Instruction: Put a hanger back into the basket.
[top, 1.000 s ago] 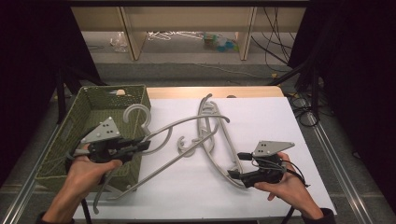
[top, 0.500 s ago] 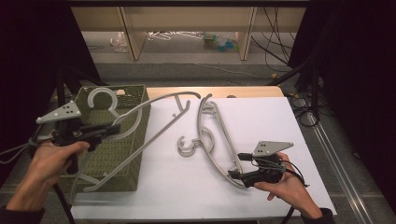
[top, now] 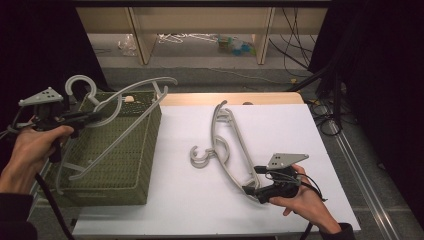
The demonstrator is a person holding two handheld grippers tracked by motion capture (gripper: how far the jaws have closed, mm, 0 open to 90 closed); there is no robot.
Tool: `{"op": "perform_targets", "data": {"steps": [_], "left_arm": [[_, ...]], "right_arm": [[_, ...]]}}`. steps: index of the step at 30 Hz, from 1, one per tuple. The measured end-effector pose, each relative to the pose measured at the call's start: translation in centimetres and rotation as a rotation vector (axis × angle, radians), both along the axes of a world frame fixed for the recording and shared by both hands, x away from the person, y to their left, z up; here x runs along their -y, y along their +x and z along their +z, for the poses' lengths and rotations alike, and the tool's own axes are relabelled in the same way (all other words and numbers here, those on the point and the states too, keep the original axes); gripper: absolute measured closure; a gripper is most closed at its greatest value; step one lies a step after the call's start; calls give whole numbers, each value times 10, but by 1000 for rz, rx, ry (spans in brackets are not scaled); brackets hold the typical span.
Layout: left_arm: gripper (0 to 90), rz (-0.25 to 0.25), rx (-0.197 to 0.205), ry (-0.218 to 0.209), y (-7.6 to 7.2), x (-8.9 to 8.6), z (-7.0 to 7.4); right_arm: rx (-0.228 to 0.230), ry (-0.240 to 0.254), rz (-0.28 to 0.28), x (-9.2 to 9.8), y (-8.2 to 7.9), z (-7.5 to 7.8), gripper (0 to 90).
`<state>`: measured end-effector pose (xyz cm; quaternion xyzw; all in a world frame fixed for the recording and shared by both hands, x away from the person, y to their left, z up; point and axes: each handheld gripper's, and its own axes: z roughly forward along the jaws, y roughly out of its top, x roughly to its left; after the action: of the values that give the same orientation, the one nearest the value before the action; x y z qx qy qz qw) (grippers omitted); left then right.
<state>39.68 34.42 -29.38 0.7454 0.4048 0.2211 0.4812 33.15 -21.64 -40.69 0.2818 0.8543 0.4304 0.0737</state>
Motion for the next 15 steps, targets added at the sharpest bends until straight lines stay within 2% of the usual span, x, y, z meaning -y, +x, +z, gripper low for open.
{"op": "perform_targets", "data": {"steps": [1, 4, 6, 8, 15], "left_arm": [[798, 19, 7, 6, 5, -7, -2], [798, 39, 10, 11, 10, -12, -5], [798, 52, 10, 44, 18, -17, -10], [798, 68, 4, 46, 21, -20, -12], [798, 73, 12, 44, 28, -29, -18]], "right_arm": [[2, 1, 0, 0, 0, 0, 219], [5, 2, -8, 0, 0, 0, 198], [-2, 8, -13, 0, 0, 0, 186], [-7, 8, -15, 0, 1, -1, 180], [-4, 4, -13, -1, 1, -2, 182]]}}
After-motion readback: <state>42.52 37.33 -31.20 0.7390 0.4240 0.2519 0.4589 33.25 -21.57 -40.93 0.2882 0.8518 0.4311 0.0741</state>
